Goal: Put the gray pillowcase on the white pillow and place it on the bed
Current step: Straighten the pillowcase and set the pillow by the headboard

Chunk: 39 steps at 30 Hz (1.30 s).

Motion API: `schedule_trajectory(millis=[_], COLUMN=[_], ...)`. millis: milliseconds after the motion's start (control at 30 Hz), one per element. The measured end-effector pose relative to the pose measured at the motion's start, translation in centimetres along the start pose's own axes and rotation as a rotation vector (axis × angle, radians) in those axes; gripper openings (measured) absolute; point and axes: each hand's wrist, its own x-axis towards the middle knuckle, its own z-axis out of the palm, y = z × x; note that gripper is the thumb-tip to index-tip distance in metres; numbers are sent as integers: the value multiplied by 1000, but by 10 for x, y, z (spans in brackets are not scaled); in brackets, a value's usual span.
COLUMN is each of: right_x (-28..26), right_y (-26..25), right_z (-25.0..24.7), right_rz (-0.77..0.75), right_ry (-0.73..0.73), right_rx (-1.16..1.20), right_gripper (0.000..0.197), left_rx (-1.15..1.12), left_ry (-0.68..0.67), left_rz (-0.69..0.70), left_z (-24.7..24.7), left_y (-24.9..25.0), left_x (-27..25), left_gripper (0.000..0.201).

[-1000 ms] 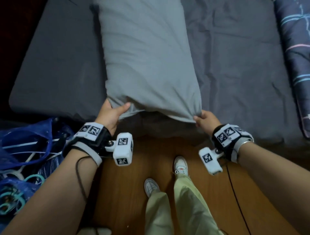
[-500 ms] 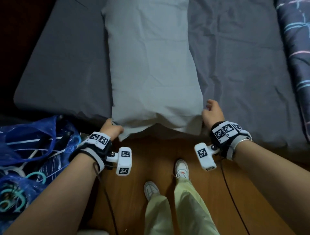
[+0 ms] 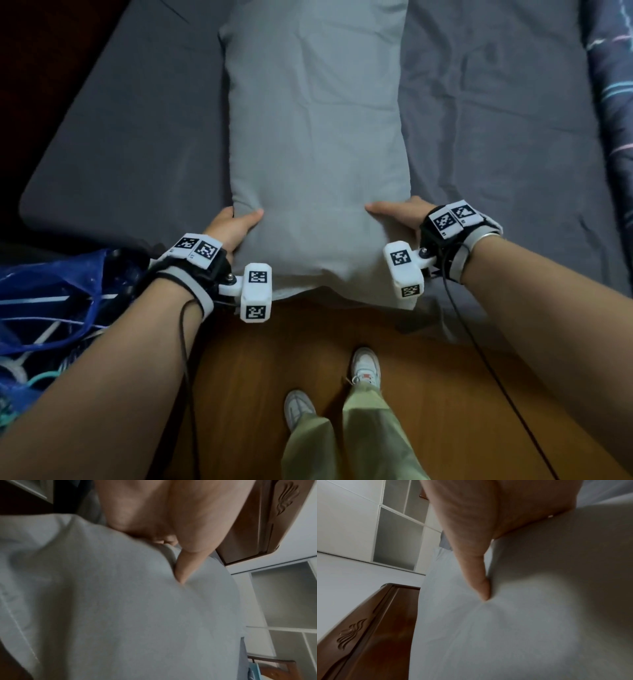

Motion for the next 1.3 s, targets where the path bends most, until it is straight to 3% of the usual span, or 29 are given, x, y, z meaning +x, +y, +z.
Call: schedule_trajectory(millis=[133, 200, 300, 467, 567, 633, 700, 866, 1066, 1133, 1300], right_x=[-4, -4, 0, 15, 25, 31, 36, 52, 73, 77, 82], right_y=[-11, -14, -31, -80, -114, -136, -158, -213, -232, -228, -213], right_z=[-6, -14, -23, -21, -3, 13, 27, 53, 54, 44, 27], right_rz=[46, 90, 101, -64, -192, -257, -300, -335, -196, -185, -170], right_ry=[-11, -74, -94, 177, 230, 264, 262, 297, 313, 331, 319], right_rx=[-172, -227, -296, -163, -91, -101, -121, -248, -305, -290, -296], right_gripper=[80, 71, 62, 69, 66, 65, 70, 89, 96, 92, 89], left_rx=[157, 256, 325, 177, 103, 55, 5, -37, 112, 189, 311], left_ry=[-40, -58, -69, 32, 60, 75, 103, 69, 15, 28, 60], left_rz=[-46, -80, -152, -87, -11, 11, 9, -1, 21, 85, 150], left_z=[2, 0, -3, -9, -14, -16, -21, -30, -29, -30, -44], left_y=[5, 13, 30, 49, 59, 68, 80, 120, 140, 138, 122], left_x=[7, 11, 17, 44, 67, 80, 97, 138, 164, 169, 166], left_gripper=[53, 55, 37, 3, 14, 10, 30, 33, 10, 24, 31])
